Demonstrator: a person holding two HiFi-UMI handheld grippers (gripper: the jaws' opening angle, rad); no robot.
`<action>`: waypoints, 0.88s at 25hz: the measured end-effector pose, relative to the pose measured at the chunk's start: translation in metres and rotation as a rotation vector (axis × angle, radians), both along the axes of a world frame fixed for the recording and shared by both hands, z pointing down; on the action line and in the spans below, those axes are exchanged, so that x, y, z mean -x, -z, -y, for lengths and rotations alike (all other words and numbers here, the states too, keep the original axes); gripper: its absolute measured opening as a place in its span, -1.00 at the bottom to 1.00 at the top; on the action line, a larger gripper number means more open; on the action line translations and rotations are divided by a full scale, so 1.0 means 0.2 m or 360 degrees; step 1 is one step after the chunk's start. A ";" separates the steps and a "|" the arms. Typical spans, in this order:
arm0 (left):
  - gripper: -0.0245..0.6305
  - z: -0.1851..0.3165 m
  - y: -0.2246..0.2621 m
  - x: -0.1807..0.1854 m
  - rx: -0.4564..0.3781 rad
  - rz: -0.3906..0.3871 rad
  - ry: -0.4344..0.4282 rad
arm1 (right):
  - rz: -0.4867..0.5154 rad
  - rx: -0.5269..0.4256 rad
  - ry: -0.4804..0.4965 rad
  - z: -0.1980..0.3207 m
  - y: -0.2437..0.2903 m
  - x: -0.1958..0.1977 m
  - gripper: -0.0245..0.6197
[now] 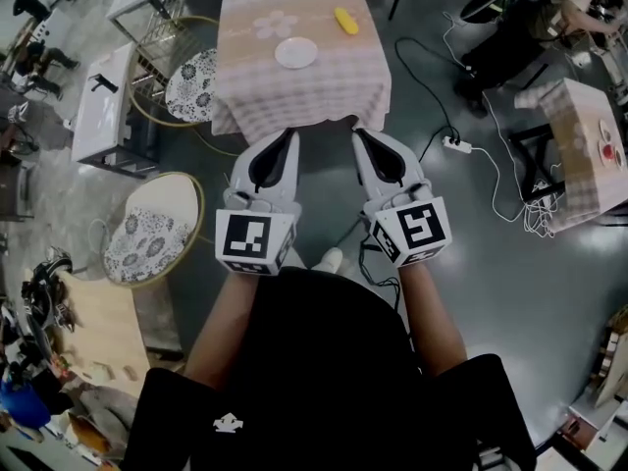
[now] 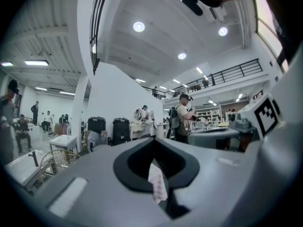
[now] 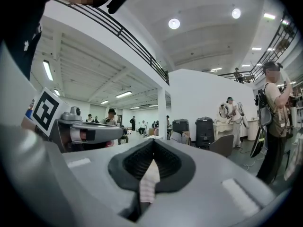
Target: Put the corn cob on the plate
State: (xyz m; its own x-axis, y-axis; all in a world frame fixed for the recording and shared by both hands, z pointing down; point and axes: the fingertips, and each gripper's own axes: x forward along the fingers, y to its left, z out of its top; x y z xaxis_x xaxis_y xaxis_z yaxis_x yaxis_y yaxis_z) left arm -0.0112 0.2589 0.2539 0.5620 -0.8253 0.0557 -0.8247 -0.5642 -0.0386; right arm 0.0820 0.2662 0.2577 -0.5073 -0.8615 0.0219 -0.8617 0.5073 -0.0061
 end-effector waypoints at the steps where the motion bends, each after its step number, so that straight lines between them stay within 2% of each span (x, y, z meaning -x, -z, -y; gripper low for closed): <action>1: -0.90 0.00 0.00 -0.01 0.0001 0.0009 0.0001 | 0.0004 -0.0002 0.0004 0.00 0.00 -0.01 -0.92; 13: -0.90 0.08 -0.02 0.00 0.0011 0.0005 0.0048 | 0.0010 -0.0010 0.0045 0.10 -0.01 -0.01 -0.92; 22: -0.90 0.36 -0.04 0.05 0.0018 -0.0018 0.0042 | -0.0020 0.0017 0.0037 0.38 -0.04 0.06 -0.92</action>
